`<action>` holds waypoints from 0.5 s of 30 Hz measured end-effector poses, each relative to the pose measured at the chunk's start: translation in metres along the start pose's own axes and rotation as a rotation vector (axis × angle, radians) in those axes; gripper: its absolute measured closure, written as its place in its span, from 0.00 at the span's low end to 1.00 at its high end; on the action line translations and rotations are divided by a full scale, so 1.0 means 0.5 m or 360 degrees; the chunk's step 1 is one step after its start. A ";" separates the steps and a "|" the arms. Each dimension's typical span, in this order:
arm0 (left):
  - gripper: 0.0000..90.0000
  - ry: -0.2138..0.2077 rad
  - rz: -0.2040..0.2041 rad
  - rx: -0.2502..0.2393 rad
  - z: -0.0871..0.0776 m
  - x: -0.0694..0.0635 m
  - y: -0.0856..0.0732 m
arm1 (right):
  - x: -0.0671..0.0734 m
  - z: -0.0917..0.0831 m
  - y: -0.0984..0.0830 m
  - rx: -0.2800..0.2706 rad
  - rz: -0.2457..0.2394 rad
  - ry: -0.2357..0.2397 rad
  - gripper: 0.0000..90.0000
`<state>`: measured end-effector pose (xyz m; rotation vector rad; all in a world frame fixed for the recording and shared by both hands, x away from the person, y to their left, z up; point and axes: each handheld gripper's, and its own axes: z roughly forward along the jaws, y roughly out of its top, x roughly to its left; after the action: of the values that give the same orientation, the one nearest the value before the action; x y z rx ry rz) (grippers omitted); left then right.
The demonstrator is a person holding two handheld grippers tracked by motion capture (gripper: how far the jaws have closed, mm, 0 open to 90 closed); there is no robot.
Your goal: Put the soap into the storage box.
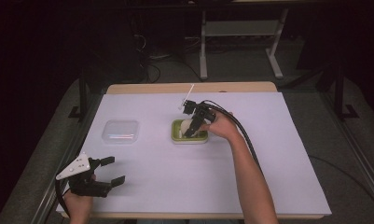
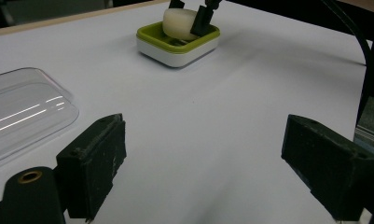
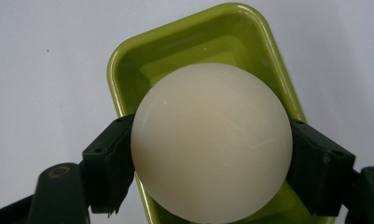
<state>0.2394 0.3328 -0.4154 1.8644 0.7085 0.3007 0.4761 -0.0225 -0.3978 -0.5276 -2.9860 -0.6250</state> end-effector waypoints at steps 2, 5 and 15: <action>0.15 0.0001 0.0004 0.0001 0.000 0.001 0.000 | 0.000 0.001 0.000 0.0004 -0.0002 0.0005 0.26; 0.15 0.0001 0.0002 0.0003 -0.001 0.001 0.000 | 0.000 0.001 -0.001 0.0003 -0.0004 0.0003 0.26; 0.15 0.0001 0.0002 0.0003 -0.001 0.001 0.000 | 0.003 0.002 0.002 0.0003 -0.0006 -0.0001 0.26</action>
<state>0.2394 0.3332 -0.4152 1.8666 0.7085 0.3017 0.4752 -0.0208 -0.3980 -0.5220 -2.9887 -0.6220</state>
